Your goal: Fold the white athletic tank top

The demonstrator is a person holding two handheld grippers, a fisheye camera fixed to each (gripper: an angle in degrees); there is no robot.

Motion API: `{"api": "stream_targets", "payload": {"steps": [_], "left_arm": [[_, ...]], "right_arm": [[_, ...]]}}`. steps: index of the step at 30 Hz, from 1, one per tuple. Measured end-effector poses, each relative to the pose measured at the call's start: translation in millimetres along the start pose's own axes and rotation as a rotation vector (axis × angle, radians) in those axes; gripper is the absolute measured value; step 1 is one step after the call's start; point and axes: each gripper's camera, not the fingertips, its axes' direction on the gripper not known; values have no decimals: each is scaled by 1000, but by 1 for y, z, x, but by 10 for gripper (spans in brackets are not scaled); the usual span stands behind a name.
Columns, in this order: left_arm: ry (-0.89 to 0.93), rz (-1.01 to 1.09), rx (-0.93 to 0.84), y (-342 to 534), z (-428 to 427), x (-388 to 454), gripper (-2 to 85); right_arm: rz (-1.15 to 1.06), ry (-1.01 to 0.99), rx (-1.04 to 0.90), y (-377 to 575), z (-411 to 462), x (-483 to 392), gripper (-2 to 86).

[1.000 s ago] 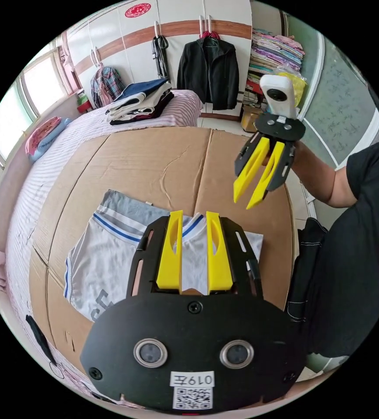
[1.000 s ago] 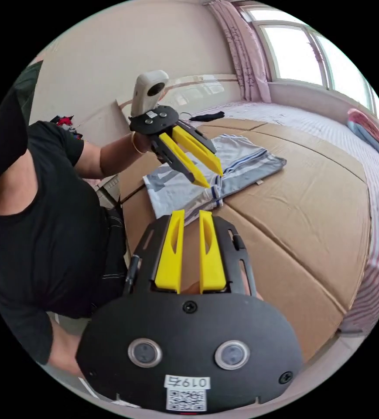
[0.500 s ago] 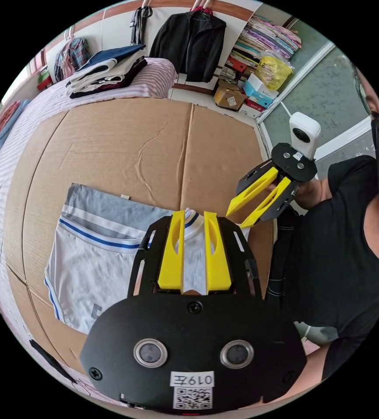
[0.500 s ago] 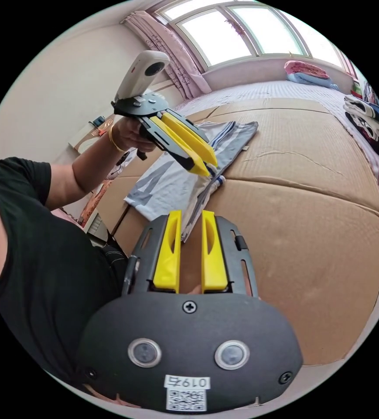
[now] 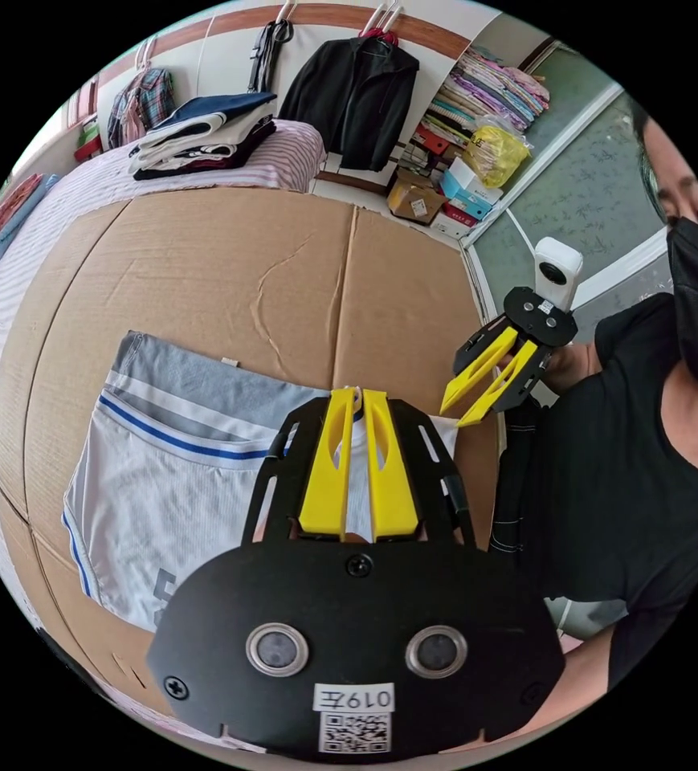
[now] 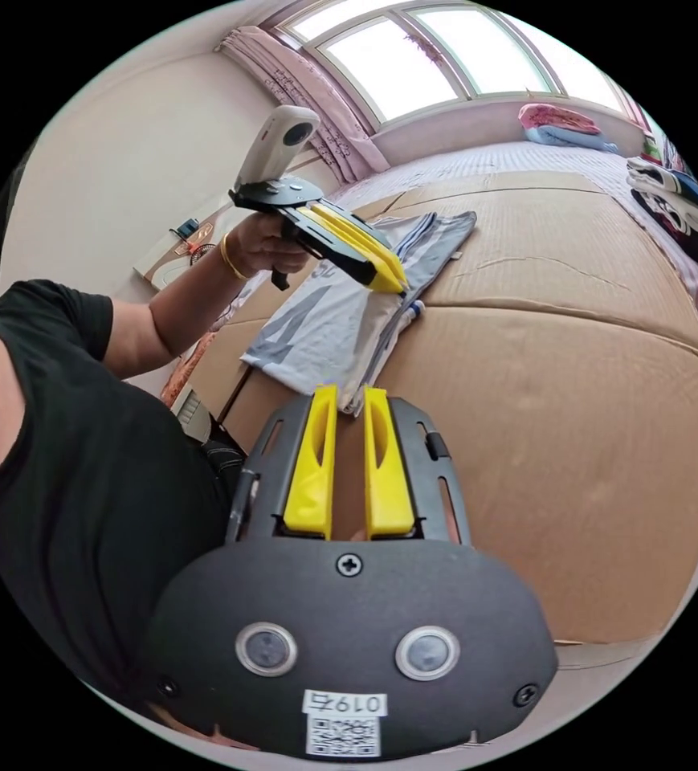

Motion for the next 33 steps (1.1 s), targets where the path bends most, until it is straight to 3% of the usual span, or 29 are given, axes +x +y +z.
{"api": "stream_targets", "payload": {"steps": [16, 33], "left_arm": [[31, 23, 28, 8, -5, -21, 16], [23, 28, 34, 5, 2, -31, 15]], "right_arm": [[-84, 6, 0, 33, 0, -12, 53], [-57, -117, -96, 28, 7, 18, 13]]}}
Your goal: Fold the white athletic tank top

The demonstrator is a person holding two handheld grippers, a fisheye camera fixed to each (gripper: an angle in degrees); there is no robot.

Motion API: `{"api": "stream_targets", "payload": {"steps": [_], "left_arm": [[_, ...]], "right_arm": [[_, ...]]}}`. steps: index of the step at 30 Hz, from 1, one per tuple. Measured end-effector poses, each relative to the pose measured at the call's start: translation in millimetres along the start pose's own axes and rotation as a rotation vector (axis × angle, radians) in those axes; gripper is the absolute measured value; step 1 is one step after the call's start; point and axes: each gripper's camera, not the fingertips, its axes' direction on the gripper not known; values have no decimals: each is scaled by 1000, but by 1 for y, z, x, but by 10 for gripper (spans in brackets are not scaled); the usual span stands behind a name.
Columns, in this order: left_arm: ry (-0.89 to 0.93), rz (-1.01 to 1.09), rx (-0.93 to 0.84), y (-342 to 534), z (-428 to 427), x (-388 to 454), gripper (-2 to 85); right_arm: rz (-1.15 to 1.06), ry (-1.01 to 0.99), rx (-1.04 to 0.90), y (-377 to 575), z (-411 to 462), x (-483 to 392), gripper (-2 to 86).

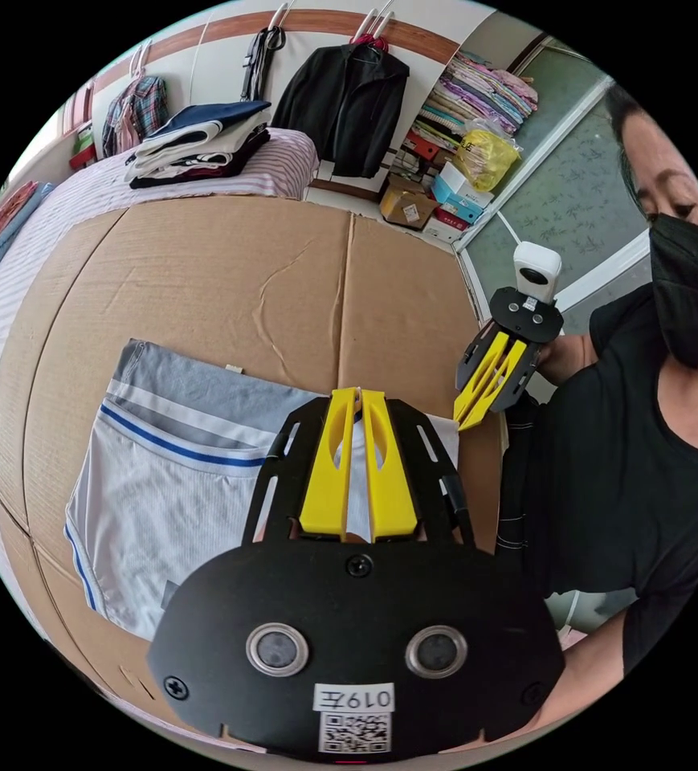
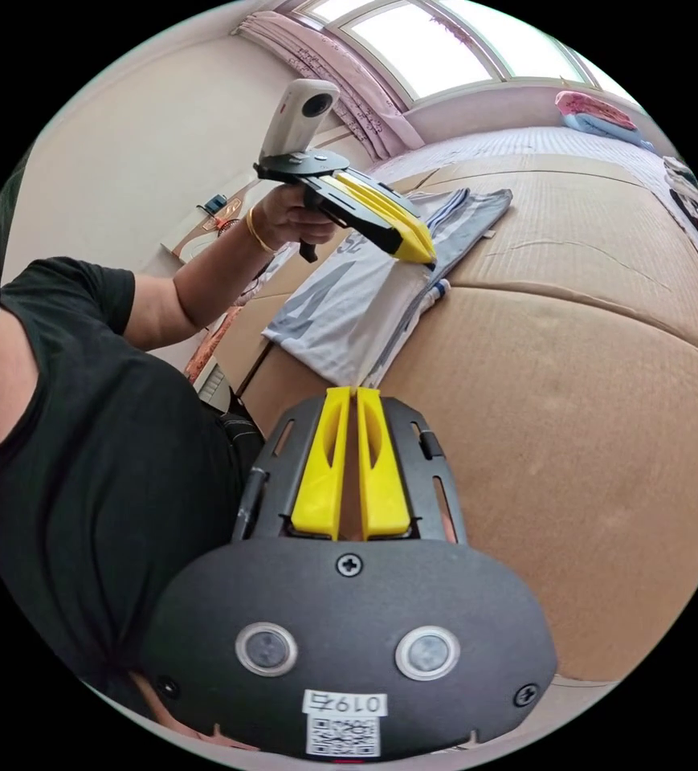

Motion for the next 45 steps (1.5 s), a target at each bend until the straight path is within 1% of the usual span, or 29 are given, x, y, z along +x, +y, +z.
{"api": "stream_targets", "payload": {"steps": [3, 7, 10, 23, 27, 34, 45], "left_arm": [[-4, -5, -23, 0, 9, -2, 17], [-7, 2, -25, 1, 12, 0, 16], [-5, 4, -26, 2, 12, 0, 16], [0, 0, -19, 10, 15, 2, 15], [1, 1, -12, 13, 15, 3, 15], [0, 9, 2, 20, 13, 6, 14], [7, 15, 10, 28, 11, 6, 13]], "right_arm": [[7, -6, -2, -1, -2, 3, 20], [39, 7, 41, 4, -15, 10, 45], [48, -7, 25, 3, -13, 15, 56], [39, -37, -15, -18, -10, 18, 56], [50, -24, -37, -26, -10, 19, 55], [26, 67, -90, -45, -8, 6, 60], [51, 36, -108, -70, -10, 11, 69]]}}
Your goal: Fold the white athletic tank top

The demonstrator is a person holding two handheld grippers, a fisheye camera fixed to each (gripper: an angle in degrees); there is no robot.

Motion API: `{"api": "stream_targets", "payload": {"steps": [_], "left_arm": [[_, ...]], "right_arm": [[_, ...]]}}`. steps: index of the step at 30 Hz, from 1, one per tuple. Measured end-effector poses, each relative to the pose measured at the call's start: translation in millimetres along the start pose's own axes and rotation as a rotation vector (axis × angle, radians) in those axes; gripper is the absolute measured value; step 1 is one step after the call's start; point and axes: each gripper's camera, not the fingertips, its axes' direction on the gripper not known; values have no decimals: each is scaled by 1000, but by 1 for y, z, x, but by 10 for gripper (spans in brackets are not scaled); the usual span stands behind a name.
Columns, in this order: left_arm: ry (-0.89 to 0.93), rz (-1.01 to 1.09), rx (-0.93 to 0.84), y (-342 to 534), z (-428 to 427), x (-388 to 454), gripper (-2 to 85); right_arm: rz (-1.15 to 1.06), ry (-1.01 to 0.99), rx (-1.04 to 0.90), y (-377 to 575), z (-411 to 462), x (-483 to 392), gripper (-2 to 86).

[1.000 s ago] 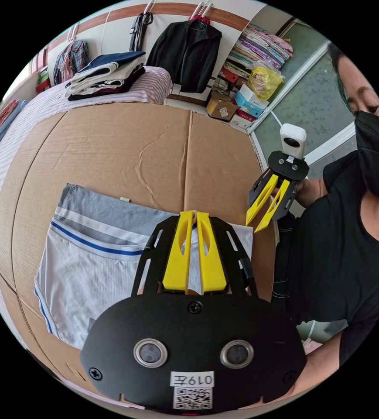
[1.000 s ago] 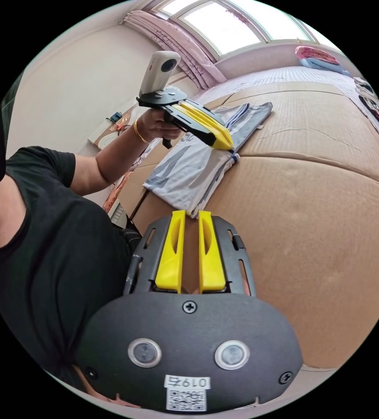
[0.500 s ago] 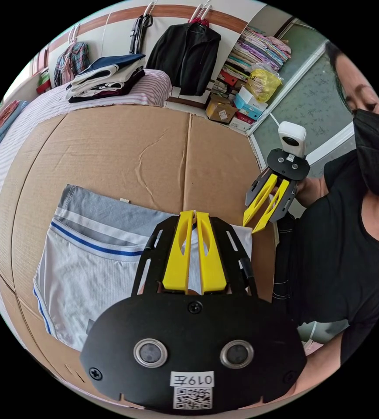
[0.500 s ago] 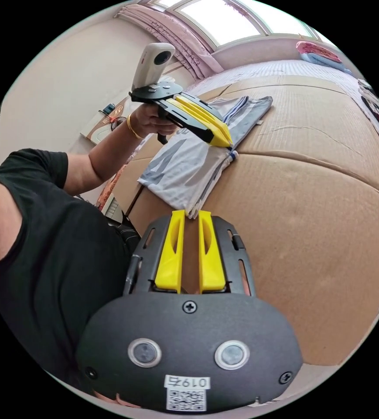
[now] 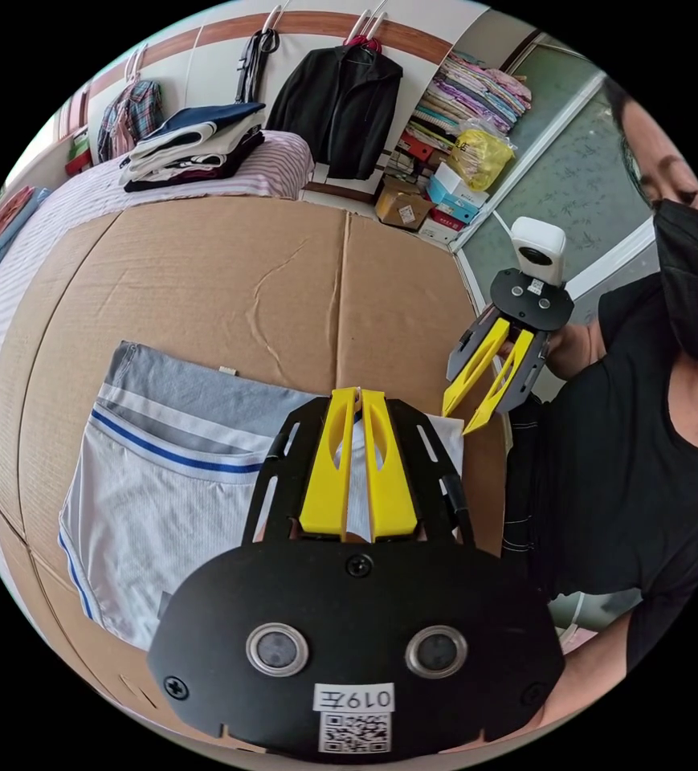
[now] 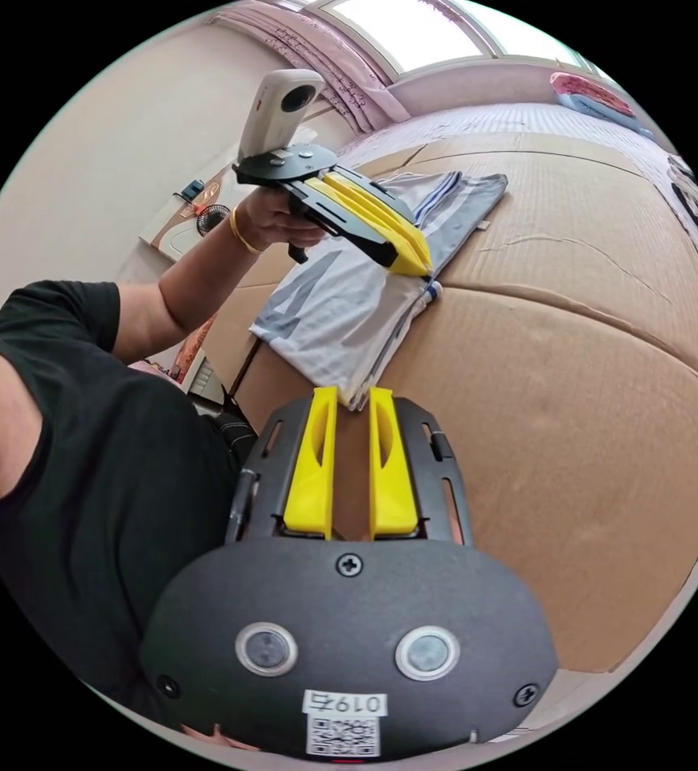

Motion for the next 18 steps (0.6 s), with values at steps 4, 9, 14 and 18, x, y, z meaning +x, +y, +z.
{"api": "stream_targets", "payload": {"steps": [4, 9, 14, 18], "left_arm": [[2, 6, 1, 2, -1, 0, 14], [8, 5, 2, 5, -3, -2, 15], [14, 2, 3, 9, -5, -4, 15], [15, -1, 4, 12, -7, -5, 15]], "right_arm": [[8, -22, -5, -10, -1, 2, 72], [24, -49, -23, -20, -1, 6, 70], [-3, -33, -62, -31, -2, 2, 57], [-15, -33, -102, -39, 3, 1, 52]]}}
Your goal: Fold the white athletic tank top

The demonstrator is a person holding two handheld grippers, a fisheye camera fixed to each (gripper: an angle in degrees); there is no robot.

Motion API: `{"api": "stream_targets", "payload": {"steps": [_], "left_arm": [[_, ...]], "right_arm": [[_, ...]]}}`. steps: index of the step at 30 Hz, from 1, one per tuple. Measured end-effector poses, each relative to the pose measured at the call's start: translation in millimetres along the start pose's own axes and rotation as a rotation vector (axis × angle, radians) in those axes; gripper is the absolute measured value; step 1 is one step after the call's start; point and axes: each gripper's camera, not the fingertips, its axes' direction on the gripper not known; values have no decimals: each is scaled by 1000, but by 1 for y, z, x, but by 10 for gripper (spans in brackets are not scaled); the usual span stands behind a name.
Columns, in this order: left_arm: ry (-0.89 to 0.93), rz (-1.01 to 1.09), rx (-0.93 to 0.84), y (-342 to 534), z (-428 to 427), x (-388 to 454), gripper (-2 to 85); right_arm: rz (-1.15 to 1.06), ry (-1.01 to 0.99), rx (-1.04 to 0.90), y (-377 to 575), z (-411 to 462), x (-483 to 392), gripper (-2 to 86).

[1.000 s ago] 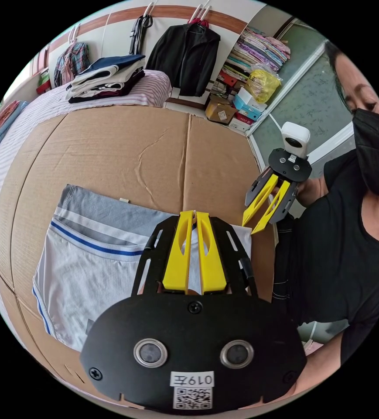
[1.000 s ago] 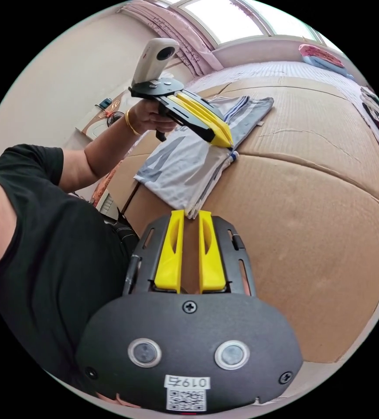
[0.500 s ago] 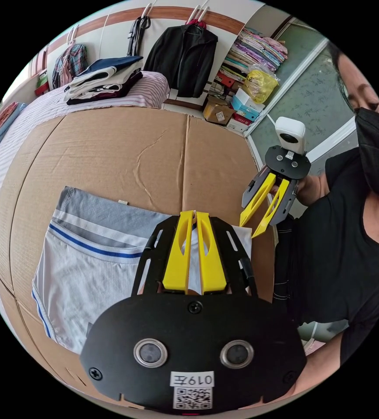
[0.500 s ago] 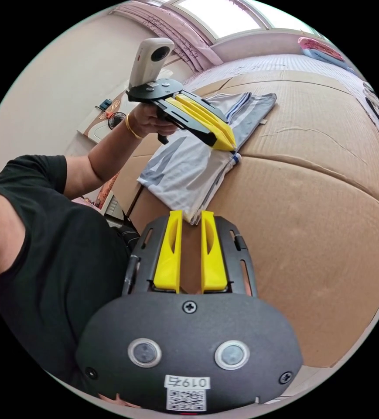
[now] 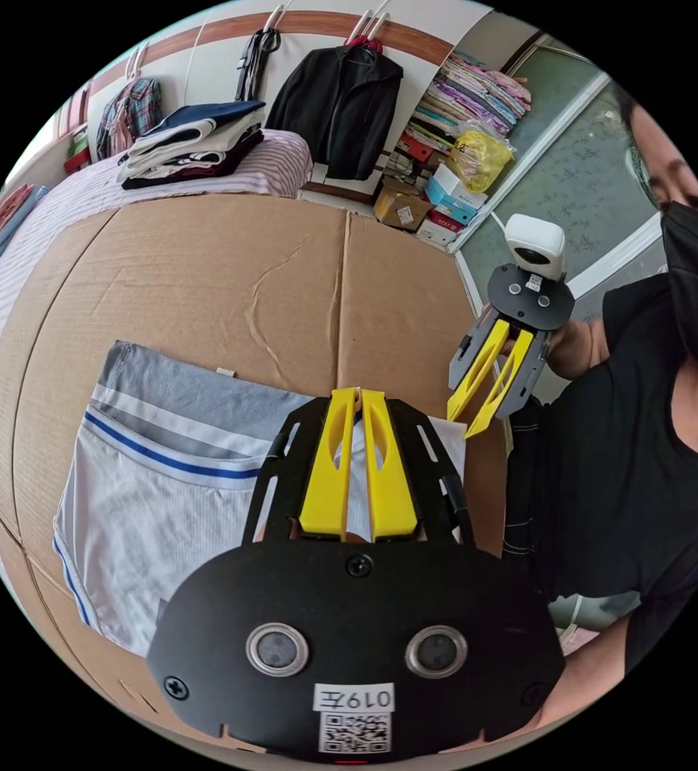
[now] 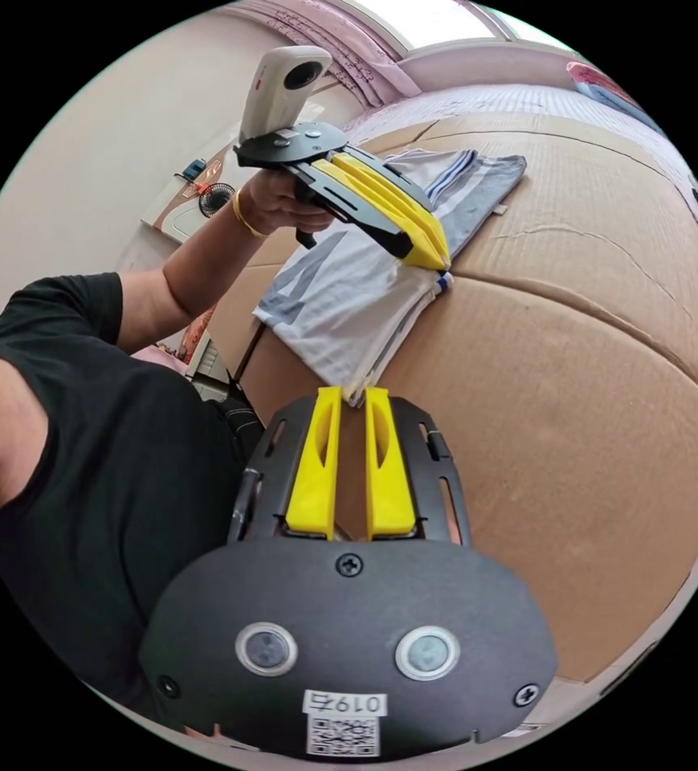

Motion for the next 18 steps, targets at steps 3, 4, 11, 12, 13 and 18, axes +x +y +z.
{"api": "stream_targets", "payload": {"steps": [3, 4, 11, 12, 13, 18], "left_arm": [[-1, -2, 1, 3, -2, -1, 15], [0, -1, 1, 4, -4, -1, 15], [-12, 6, -10, 7, -10, -1, 15], [-19, 8, -15, 7, -10, 0, 15], [-35, 14, -26, 7, -9, 1, 14], [-78, 24, -32, 9, -14, 4, 11]], "right_arm": [[-31, 39, -31, -6, 0, -5, 33], [-43, 55, -45, -8, 0, -7, 22], [-77, 88, -97, -19, -2, -13, -3], [-75, 88, -97, -19, -2, -13, -3], [-73, 84, -100, -20, -1, -13, -2], [-61, 59, -99, -22, -3, -12, 6]]}}
